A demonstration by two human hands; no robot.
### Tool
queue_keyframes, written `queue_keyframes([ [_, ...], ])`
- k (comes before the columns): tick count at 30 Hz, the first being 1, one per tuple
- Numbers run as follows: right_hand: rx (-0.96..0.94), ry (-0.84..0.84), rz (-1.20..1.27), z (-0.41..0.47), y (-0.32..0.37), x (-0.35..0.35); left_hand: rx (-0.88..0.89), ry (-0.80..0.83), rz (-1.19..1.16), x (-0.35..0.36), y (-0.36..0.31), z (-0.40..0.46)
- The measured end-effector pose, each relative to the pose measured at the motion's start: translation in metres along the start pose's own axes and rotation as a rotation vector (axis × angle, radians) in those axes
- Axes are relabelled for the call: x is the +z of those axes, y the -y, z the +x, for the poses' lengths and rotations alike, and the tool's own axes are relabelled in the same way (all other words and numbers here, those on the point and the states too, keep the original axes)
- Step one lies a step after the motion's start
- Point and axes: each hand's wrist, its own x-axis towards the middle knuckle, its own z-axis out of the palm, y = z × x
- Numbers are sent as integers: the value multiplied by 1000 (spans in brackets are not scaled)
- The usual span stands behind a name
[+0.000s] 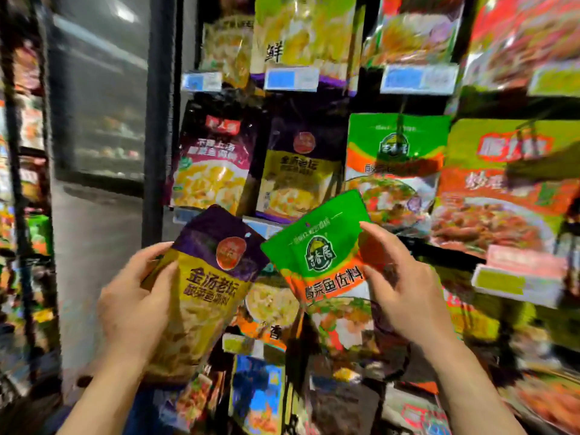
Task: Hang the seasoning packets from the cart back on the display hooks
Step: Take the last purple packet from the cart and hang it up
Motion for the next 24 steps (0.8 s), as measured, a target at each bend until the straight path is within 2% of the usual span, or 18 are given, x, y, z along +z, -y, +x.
queue_keyframes([
  [4, -17, -63, -94, -1, -5, -17, 43, 61, -60, 26, -11, 9],
  [9, 54, -89, -120, -4, -9, -29, 32, 123, -160, 51, -19, 15],
  [14, 119, -136, 66, -3, -11, -56, 60, 161, -242, 75, -34, 22],
  [19, 87, -206, 168, 20, -13, -88, 98, 158, -319, 105, -52, 39],
  [22, 47, -298, 243, 50, -20, -96, 99, 145, -371, 119, -66, 59],
  [24, 76, -396, 403, 73, -32, -93, 89, 122, -387, 124, -75, 70],
])
